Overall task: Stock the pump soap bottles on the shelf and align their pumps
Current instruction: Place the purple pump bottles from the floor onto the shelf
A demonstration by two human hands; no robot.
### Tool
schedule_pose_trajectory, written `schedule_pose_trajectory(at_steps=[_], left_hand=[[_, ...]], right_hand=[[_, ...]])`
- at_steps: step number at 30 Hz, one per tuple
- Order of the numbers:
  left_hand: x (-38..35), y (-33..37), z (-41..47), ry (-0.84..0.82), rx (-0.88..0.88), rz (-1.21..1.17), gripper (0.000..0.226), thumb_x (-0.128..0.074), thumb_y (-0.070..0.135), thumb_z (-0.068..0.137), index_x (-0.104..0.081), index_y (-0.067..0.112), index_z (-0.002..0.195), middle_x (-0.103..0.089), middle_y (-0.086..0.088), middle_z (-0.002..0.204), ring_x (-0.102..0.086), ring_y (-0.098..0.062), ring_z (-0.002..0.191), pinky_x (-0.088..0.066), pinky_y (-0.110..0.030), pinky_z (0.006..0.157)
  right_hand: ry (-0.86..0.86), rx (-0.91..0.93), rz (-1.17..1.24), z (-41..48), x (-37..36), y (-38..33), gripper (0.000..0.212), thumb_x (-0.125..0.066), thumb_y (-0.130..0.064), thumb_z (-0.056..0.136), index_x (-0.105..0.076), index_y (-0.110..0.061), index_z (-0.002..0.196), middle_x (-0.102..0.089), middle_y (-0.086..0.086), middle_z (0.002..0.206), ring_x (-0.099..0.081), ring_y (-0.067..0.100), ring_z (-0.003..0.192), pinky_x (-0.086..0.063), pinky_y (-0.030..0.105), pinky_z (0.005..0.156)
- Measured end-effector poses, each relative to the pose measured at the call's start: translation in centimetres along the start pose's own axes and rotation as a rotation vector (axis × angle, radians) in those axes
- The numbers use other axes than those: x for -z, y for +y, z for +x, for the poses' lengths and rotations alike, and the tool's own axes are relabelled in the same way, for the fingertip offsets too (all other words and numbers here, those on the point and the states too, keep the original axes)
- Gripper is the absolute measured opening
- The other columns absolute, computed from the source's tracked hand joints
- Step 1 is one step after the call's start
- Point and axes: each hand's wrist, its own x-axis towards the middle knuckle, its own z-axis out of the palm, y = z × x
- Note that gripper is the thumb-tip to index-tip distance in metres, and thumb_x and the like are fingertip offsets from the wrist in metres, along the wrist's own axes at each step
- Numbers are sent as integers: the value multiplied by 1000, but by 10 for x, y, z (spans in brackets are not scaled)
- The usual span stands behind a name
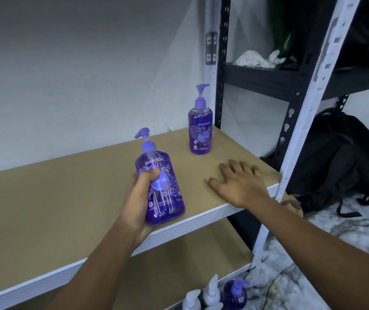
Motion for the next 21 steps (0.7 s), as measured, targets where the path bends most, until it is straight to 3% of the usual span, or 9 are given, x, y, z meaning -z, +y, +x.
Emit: schedule_pose_trajectory(at_steps=[6, 9, 12, 19, 21], left_hand=[[-19, 7, 7, 63, -198, 191, 47, -76, 15, 84, -56, 22, 127, -72, -12, 113, -73, -30, 88, -59, -46, 77], [-33, 11, 13, 27, -307, 356, 55, -81, 6, 78, -55, 21, 125, -74, -4, 110, -75, -19, 88, -59, -39, 76], [-42, 12, 16, -39, -349, 495, 68, -89, 11, 65, -54, 24, 122, -75, 0, 109, -75, -14, 92, -59, -32, 77], [-32, 12, 17, -81, -376, 553, 67, -77, 17, 63, -52, 25, 125, -71, 0, 113, -72, -6, 92, -57, -21, 72], [-24, 11, 16, -96, -358, 628, 76, -81, 18, 60, -51, 24, 129, -71, 2, 112, -72, -5, 93, -58, -22, 74]], right_hand=[[9, 0, -6, -1, 1, -1, 82, -17, -80, 85, -28, -33, 152, -19, -1, 164, -12, 27, 150, -9, 49, 119], [18, 6, -9, -2, 0, -1, 82, -17, -80, 84, -30, -33, 151, -21, -1, 163, -13, 27, 150, -9, 50, 118], [18, -2, -18, 0, -1, 1, 83, -16, -80, 84, -30, -33, 151, -21, 0, 163, -13, 28, 150, -10, 51, 118], [14, 4, -30, 0, -2, 1, 82, -16, -80, 85, -30, -32, 151, -22, 1, 163, -15, 30, 149, -11, 52, 118], [11, 0, -24, 1, -2, 0, 82, -16, -80, 85, -30, -33, 151, -21, 1, 163, -14, 29, 149, -11, 52, 118]])
